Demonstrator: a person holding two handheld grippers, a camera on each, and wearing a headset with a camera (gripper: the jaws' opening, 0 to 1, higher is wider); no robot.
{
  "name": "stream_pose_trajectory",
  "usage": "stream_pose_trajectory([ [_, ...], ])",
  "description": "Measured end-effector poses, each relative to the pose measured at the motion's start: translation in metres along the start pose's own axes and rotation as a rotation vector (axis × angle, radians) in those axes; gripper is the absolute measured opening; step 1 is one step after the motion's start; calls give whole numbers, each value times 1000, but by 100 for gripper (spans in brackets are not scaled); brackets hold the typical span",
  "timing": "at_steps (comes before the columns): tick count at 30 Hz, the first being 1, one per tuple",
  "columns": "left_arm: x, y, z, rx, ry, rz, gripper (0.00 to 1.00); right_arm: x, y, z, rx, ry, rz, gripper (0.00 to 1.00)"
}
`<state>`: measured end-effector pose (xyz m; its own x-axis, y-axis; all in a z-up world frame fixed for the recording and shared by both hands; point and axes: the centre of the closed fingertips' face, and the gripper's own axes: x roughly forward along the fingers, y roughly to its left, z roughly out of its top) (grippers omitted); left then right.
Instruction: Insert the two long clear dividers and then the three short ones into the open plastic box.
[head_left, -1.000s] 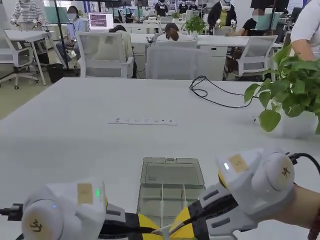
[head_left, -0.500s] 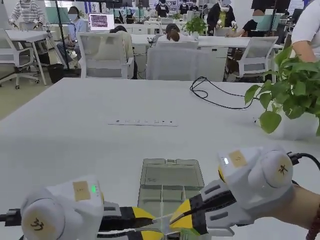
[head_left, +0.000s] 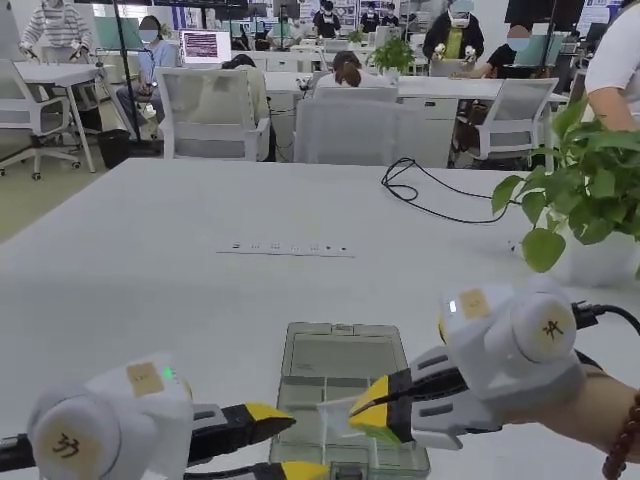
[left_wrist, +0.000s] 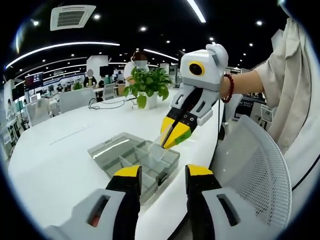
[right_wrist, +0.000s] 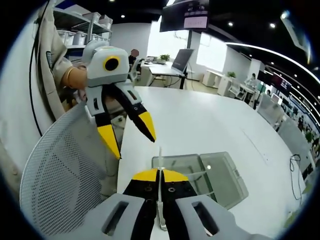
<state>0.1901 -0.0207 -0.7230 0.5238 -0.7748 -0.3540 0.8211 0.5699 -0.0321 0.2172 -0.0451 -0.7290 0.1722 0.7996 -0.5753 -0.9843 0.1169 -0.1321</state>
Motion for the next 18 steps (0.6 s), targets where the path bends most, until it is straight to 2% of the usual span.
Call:
stream_pose_trajectory([
  [5, 2, 4, 1, -45, -23, 35, 49, 6, -7, -1, 10, 9, -12, 2],
  [8, 4, 6, -1, -31, -17, 55, 57, 10, -12, -1, 13, 10, -21, 2],
  [18, 6, 16, -4, -60, -24, 106, 71, 24, -27, -5, 17, 34, -54, 2],
])
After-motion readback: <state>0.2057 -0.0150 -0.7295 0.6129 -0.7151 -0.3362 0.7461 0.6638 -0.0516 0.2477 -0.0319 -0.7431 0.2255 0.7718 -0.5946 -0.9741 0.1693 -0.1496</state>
